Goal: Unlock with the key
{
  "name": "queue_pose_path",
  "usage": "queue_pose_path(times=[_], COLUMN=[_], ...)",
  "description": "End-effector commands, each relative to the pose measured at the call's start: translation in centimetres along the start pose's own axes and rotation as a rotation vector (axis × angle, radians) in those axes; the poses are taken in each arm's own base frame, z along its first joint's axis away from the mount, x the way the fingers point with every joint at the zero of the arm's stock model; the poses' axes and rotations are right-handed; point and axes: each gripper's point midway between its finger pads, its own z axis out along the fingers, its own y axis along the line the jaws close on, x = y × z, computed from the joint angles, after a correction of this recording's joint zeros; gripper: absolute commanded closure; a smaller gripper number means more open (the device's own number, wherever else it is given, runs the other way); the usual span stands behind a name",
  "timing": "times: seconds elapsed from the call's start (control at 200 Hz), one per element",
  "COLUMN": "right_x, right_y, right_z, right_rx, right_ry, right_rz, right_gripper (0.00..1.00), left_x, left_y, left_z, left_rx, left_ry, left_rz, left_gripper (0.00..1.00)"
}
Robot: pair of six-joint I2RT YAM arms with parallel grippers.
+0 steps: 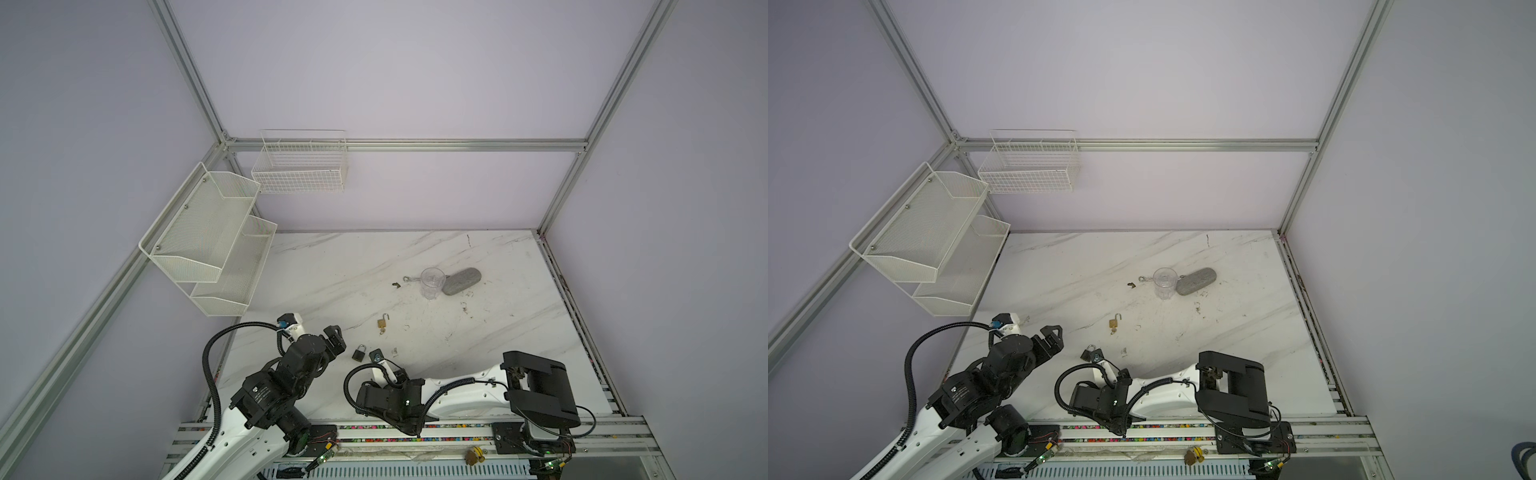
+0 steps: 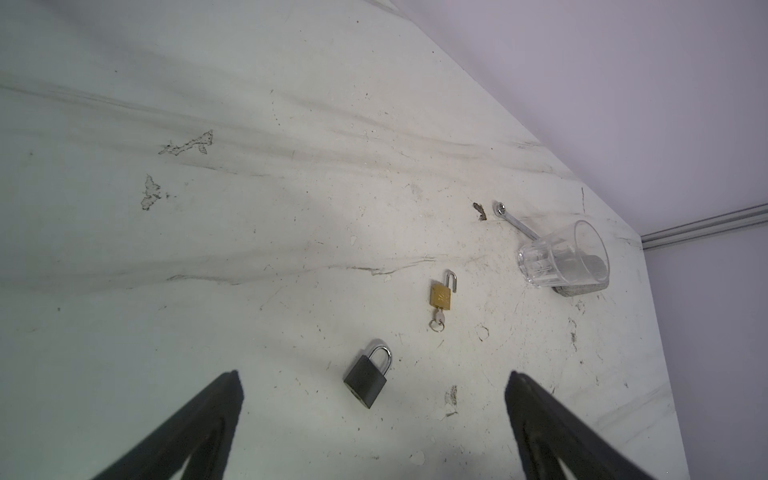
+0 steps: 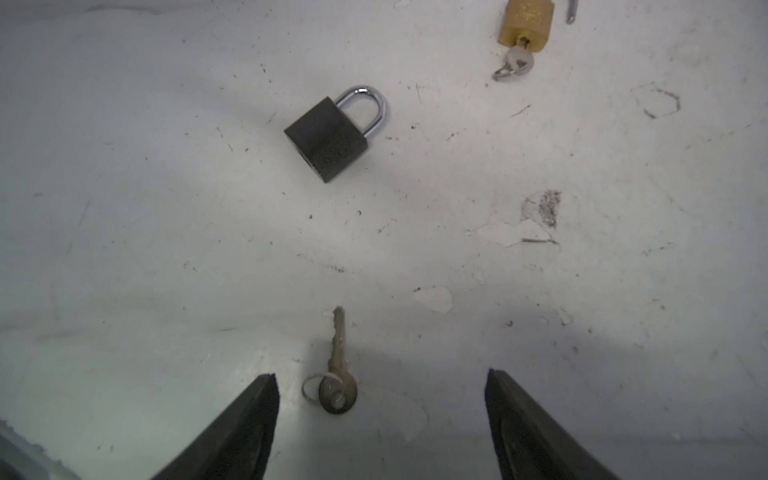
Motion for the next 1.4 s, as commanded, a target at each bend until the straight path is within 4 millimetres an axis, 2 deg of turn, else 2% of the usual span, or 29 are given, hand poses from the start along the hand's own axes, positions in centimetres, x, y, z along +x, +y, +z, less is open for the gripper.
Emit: queue_pose_path(times=[0.0, 0.255, 0.525, 0.66, 0.74, 0.885, 0.96, 1.04, 1.135, 1.295, 1.395], right_x=[-0.5, 0.5, 1.4, 1.5, 1.0, 0.3, 0.2, 0.3, 0.3, -0.1, 0.2], right_y=[-0.8, -2.1, -5.2, -6.1, -5.5, -1.5, -0.3, -0.3, -1.3, -1.7, -2.4], right_z=[0.3, 0.9, -1.2, -2.3, -2.8, -3.0, -2.7, -2.2, -1.7, -1.8, -1.2], right_rx=[0.073, 0.140, 0.136, 0.113, 0.075, -0.107, -0.135, -0.117, -0.118, -0.150, -0.161], right_ry=[-0.038, -0.024, -0.006, 0.004, 0.003, 0.010, 0.025, 0.037, 0.055, 0.071, 0.100], right_rz=[-0.005, -0.042, -0.013, -0.003, 0.005, 0.002, -0.001, 0.005, 0.032, 0.044, 0.062], right_gripper=[0.18, 0.18, 0.19, 0.22, 0.24, 0.30, 0.36, 0.38, 0.39, 0.42, 0.51], left_x=[-0.2, -0.1, 0.0, 0.1, 0.1, 0.1, 0.2, 0.2, 0.3, 0.5, 0.6], left_y=[1.2, 1.3, 1.2, 0.9, 1.0, 0.8, 0.8, 0.8, 0.8, 0.3, -0.2], left_z=[0.2, 0.2, 0.3, 0.5, 0.6, 0.6, 0.6, 0.5, 0.4, 0.7, 0.9], left_rx=[-0.042, -0.041, -0.037, -0.027, -0.030, -0.022, -0.024, -0.024, -0.019, -0.010, 0.001], left_ry=[-0.031, -0.028, -0.025, -0.022, -0.023, -0.021, -0.018, -0.014, -0.011, 0.003, 0.013], left_rz=[-0.019, -0.020, -0.026, -0.032, -0.033, -0.041, -0.030, -0.023, -0.015, 0.001, 0.010], left_gripper=[0.00, 0.00, 0.00, 0.00, 0.00, 0.00, 0.00, 0.00, 0.00, 0.00, 0.00])
